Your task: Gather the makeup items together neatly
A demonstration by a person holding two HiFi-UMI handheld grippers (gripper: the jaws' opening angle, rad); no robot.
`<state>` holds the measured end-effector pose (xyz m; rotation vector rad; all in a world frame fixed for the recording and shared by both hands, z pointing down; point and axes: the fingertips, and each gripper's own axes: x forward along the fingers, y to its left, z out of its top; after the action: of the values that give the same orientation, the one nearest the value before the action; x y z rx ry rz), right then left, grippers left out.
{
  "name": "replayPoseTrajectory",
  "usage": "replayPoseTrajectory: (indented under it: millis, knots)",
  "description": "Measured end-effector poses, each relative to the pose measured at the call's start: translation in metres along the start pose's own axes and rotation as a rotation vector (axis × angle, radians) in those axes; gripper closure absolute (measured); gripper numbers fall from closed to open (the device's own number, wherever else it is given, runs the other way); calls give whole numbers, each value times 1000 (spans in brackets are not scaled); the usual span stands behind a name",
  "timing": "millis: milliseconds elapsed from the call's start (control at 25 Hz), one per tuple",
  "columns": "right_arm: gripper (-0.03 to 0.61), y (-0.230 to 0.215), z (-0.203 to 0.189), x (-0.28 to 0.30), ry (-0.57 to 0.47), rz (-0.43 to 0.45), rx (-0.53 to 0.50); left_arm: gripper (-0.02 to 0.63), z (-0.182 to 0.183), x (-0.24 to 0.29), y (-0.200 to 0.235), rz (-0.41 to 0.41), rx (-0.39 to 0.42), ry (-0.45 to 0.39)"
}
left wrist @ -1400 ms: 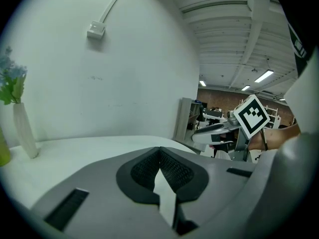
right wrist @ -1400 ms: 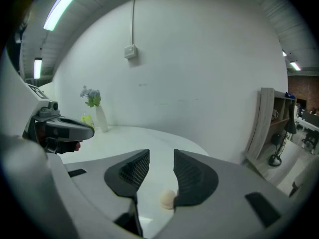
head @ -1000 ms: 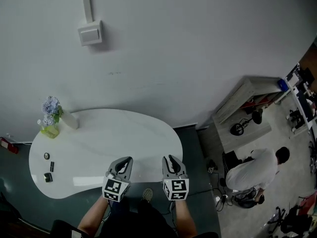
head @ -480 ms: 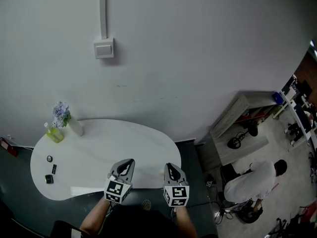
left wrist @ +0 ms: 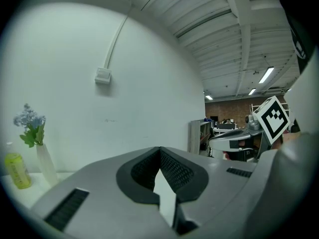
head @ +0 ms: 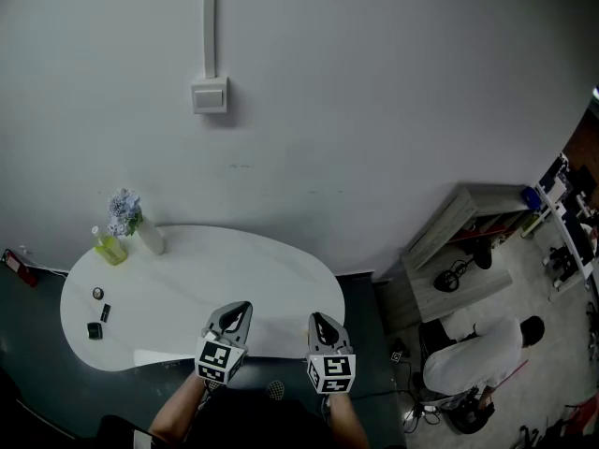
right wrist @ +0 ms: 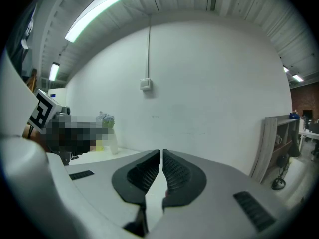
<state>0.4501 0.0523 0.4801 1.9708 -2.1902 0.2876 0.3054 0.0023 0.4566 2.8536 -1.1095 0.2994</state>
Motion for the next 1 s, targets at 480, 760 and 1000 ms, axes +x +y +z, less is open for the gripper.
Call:
replayPoseTrajectory:
  millis: [480,760,1000]
  knots:
    - [535,103,4,41,16,283,-60,597,-16,-70,68,235,-32,21]
    - [535,226,11,69,25,511,-107,597,-35,-166,140,451,-86,34]
    - [535,336,13,80,38,671,-155,597,-61,-258,199,613,-149,54]
